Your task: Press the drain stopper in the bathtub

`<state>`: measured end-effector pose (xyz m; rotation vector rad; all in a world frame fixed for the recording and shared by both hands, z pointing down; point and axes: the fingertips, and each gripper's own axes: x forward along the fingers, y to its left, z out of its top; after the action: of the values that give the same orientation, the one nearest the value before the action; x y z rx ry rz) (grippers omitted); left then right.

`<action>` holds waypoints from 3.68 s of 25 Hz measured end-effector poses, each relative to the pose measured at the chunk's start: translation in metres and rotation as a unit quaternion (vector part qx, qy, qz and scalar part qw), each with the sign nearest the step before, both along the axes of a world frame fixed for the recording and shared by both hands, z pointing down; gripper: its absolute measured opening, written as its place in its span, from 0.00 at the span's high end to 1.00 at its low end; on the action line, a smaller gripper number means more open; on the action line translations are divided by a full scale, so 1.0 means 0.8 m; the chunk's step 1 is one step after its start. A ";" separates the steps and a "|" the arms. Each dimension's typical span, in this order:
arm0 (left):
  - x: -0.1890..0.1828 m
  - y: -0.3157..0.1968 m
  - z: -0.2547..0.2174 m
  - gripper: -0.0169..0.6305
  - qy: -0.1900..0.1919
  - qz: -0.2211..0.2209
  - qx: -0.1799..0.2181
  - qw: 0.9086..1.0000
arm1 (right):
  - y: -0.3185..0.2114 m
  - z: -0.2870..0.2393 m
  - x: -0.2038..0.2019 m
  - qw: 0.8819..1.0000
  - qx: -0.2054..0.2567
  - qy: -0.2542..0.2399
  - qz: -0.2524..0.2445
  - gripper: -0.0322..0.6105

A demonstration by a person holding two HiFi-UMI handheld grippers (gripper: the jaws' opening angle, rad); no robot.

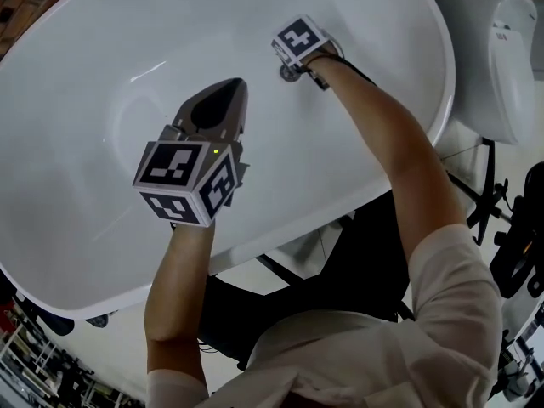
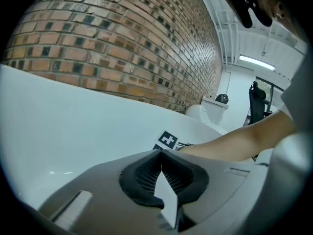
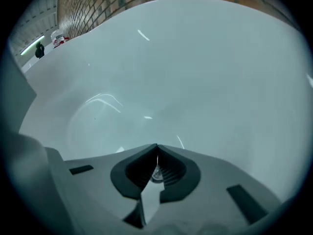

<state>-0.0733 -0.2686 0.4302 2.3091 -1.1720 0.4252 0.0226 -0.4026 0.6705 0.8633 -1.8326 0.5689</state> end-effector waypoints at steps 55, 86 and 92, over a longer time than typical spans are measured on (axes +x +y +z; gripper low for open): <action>0.040 0.006 0.290 0.97 -0.010 0.030 -0.283 0.958 | 0.056 0.218 0.044 0.984 -0.173 0.047 0.004 0.92; 0.028 -0.018 0.213 0.97 -0.008 0.020 -0.235 0.972 | 0.026 0.122 0.036 0.989 -0.147 0.008 0.015 0.93; 0.031 -0.018 0.187 0.97 -0.005 0.017 -0.221 0.975 | 0.029 0.091 0.031 0.991 -0.134 0.010 -0.001 0.93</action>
<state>-0.0486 -0.2827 0.5798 1.9437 -0.9297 0.6393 0.0474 -0.3795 0.7433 0.6823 -1.6920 0.7821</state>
